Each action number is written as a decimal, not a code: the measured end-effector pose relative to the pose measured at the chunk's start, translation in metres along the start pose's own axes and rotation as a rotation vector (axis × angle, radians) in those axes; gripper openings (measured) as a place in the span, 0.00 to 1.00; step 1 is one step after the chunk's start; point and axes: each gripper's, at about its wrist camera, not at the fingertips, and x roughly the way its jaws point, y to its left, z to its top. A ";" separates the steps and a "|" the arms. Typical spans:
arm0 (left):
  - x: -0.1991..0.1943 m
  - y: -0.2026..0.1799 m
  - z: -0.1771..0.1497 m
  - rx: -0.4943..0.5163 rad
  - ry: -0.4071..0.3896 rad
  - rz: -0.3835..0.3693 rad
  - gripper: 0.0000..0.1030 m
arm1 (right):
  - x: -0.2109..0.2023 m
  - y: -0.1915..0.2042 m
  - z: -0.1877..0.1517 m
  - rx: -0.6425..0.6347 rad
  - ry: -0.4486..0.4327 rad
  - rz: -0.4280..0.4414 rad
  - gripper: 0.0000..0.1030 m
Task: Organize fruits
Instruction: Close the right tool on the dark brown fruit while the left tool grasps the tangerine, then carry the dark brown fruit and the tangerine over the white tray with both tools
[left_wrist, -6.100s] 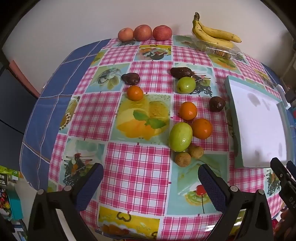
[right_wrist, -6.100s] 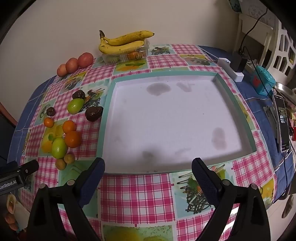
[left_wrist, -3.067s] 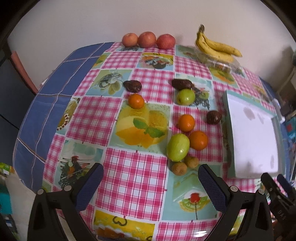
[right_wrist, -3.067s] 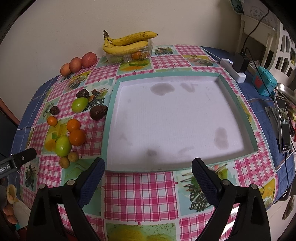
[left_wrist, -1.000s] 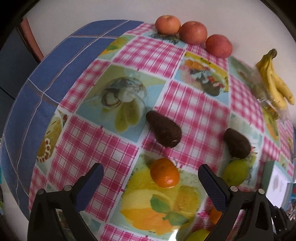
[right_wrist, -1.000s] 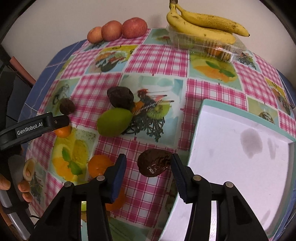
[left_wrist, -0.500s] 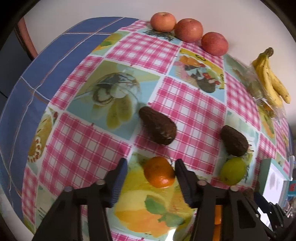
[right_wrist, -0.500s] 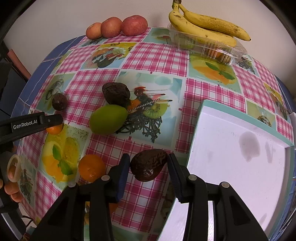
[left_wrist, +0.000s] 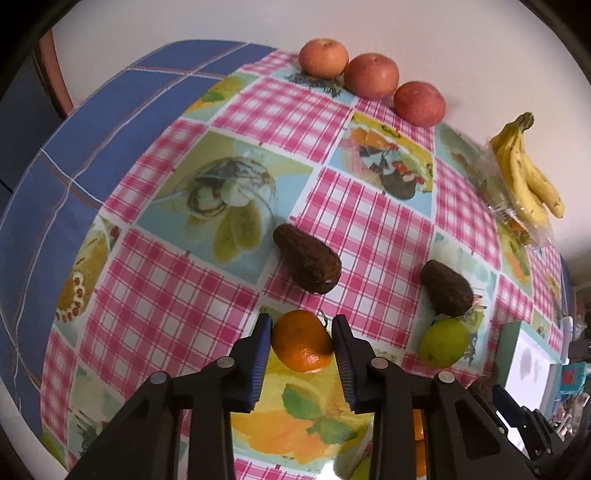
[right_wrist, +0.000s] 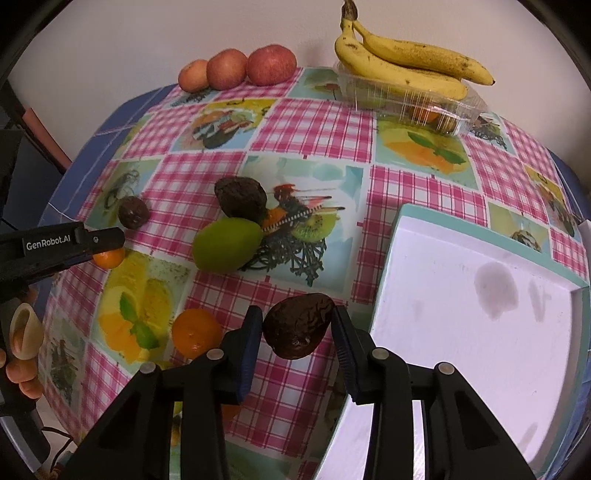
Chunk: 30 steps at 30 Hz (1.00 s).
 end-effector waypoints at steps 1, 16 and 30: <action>-0.003 0.000 0.001 -0.001 -0.006 -0.003 0.34 | -0.003 0.000 0.000 0.005 -0.007 0.009 0.39; -0.071 -0.015 -0.001 0.009 -0.121 -0.082 0.34 | -0.062 -0.029 -0.009 0.099 -0.122 0.022 0.39; -0.076 -0.099 -0.029 0.170 -0.112 -0.135 0.34 | -0.077 -0.151 -0.040 0.363 -0.115 -0.132 0.39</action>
